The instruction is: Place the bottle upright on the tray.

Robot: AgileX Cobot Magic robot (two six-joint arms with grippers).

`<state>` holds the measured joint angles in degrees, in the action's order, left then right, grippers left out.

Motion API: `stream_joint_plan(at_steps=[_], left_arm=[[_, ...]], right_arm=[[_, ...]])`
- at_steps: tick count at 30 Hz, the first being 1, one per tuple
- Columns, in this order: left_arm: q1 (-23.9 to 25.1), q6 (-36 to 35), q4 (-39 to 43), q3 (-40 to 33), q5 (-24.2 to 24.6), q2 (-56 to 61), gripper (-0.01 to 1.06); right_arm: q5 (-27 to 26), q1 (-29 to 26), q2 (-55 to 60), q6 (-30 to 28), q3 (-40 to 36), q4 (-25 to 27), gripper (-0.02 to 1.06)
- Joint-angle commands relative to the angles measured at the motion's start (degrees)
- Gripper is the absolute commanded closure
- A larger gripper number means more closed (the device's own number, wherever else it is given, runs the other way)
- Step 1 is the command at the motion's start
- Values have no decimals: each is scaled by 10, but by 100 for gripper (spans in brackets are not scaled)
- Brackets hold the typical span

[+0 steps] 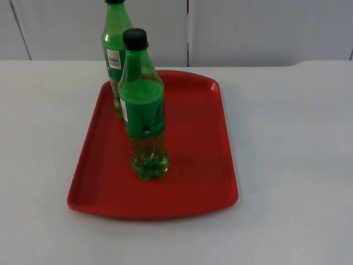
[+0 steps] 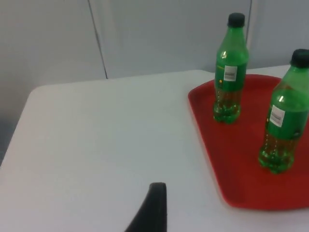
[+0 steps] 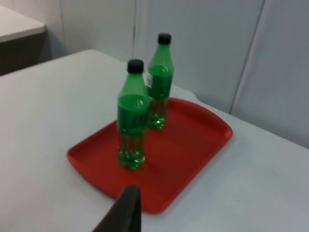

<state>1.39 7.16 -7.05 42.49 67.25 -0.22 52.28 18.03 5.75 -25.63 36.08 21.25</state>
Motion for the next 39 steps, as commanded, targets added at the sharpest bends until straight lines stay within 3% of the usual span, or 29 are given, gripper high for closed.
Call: stream_joint_plan(at_steps=[1,12,16,29,35,39], left_arm=[[-4,-3,7,-12,-3,2,20],[-4,-13,37,-41,-4,2,20],[-4,-15,37,-42,-7,2,20],[-4,-31,32,-49,-20,2,20],[-4,-63,58,-114,-24,2,20],[-4,-79,61,-141,-58,2,20]], right_arm=[[18,-2,-21,30,-10,-34,-1],[82,-2,-57,174,-37,-179,-1],[93,-2,-57,183,-38,-205,-1],[95,-2,-57,205,-65,-213,-1],[95,-2,-57,205,-65,-213,-1],[95,-2,-57,205,-65,-213,-1]])
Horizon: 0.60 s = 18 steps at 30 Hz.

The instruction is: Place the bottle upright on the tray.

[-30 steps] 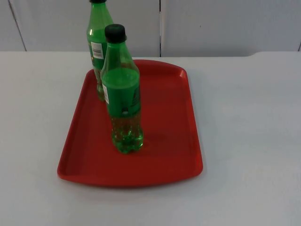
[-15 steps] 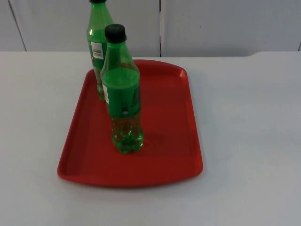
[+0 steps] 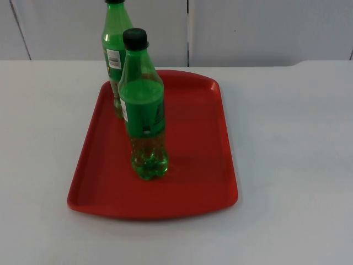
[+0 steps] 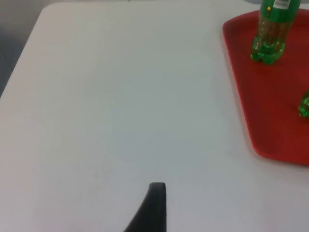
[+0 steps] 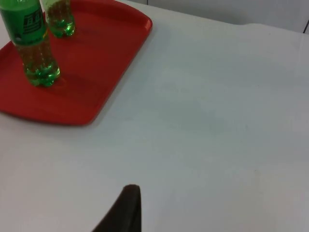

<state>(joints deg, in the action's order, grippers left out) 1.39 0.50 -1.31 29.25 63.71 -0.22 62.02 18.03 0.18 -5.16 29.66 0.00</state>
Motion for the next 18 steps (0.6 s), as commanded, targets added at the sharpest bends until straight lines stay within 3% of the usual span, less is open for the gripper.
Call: stream_joint_plan(at_steps=[1,18], left_arm=[[-4,-12,3,-9,-22,2,20],[-4,-12,3,-9,-22,2,20]], right_arm=[[-3,-2,-2,1,-1,0,-1],[-3,-2,-2,0,-1,5,-1]])
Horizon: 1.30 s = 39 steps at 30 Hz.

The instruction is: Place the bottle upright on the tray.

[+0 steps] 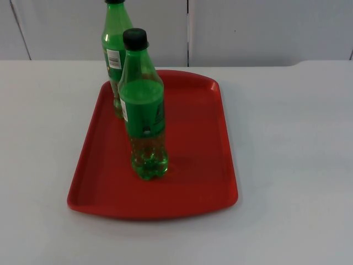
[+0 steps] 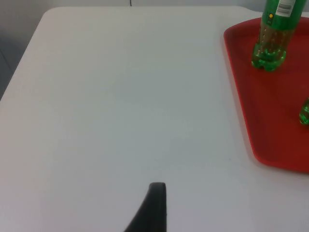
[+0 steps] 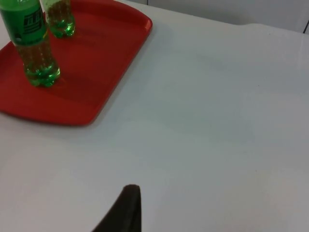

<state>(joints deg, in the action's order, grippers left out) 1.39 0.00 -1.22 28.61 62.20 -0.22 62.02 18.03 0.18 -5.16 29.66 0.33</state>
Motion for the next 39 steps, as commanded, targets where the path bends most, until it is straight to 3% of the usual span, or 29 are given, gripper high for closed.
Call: stream_joint_plan(at_steps=[1,9,12,14,39], left_arm=[[-4,-7,2,-3,-7,2,20],[-4,-7,2,-3,-7,2,20],[-4,-7,2,-3,-7,2,11],[-4,-7,2,-3,-7,2,0],[-4,-7,2,-3,-7,2,0]], right_arm=[[-3,-2,-2,0,-1,2,-1],[-3,-2,-2,0,-1,2,-1],[-2,-2,-2,0,-1,2,-1],[-2,-2,-2,0,-1,2,-1],[-3,-2,-2,3,-1,2,-1]])
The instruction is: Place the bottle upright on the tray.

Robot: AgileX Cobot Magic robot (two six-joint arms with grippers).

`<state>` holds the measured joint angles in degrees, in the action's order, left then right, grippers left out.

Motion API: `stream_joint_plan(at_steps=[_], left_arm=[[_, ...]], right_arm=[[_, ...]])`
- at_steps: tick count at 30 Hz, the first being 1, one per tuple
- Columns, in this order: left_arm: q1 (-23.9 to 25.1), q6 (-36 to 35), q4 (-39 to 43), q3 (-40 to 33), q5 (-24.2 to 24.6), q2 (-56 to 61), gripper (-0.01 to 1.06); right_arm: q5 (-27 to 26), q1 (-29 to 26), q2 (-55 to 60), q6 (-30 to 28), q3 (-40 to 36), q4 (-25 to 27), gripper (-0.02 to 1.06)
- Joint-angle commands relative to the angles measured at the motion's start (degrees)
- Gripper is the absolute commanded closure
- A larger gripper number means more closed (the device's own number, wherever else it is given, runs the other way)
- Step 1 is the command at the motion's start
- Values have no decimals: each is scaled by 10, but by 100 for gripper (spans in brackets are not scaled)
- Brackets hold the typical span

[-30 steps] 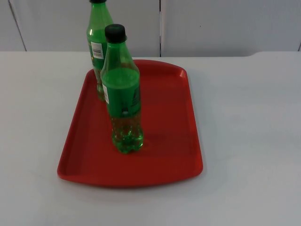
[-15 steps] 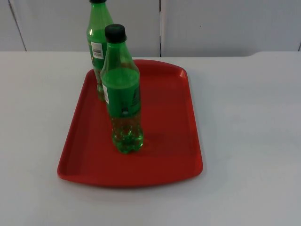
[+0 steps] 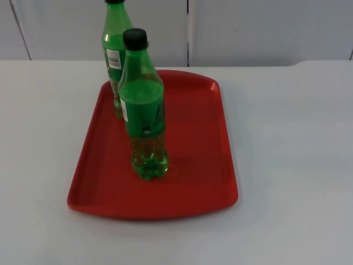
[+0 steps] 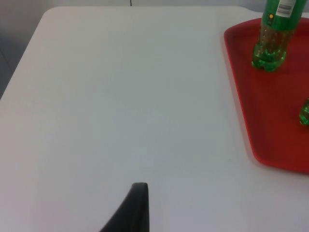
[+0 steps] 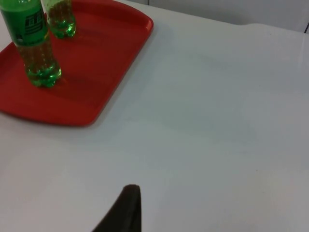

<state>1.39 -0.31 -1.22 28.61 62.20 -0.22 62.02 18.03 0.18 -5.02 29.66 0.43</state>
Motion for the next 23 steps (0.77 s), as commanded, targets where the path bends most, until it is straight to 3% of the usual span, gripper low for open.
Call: stream_joint_plan(at_steps=[1,12,23], left_arm=[[-4,-4,2,-3,-7,2,0],[-4,-4,2,-3,-7,2,0],[-4,-4,2,-3,-7,2,0]], right_arm=[[-3,-2,-2,1,-1,1,-1],[-3,-13,-2,1,-1,1,-1],[-3,-139,-2,1,-1,1,-1]])
